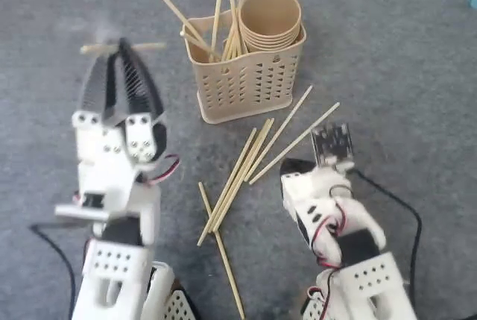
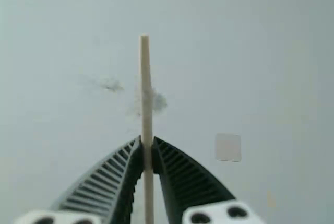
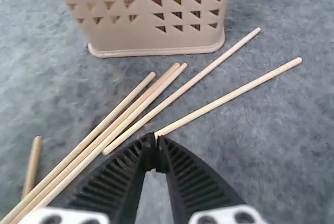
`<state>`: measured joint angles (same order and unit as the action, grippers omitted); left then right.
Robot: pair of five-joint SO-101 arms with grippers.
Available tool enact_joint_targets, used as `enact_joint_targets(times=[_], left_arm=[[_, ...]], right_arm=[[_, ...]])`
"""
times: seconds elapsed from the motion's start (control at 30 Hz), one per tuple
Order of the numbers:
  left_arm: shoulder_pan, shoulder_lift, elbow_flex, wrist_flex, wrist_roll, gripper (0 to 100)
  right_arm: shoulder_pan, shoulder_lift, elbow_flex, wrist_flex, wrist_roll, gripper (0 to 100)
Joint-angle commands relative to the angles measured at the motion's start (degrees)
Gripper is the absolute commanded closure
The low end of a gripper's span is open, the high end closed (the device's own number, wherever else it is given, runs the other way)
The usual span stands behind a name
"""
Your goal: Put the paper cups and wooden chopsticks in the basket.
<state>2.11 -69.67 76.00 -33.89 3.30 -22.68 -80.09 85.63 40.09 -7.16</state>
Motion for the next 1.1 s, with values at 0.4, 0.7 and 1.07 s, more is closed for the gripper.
enact_joint_targets(times=[0.4,0.7,1.07], left_arm=[[3.87,47.3,-31.96,-3.34,0.62,99],[3.78,54.07,-38.46,17.76,0.62,99],[1.49,45.1,-44.7,47.91,0.26,69]], right_arm=[[6.29,-16.66,11.25,-1.71,0.97,99.0],[6.29,-16.66,11.25,-1.71,0.97,99.0],[6.29,-16.57,11.25,-1.71,0.97,99.0]])
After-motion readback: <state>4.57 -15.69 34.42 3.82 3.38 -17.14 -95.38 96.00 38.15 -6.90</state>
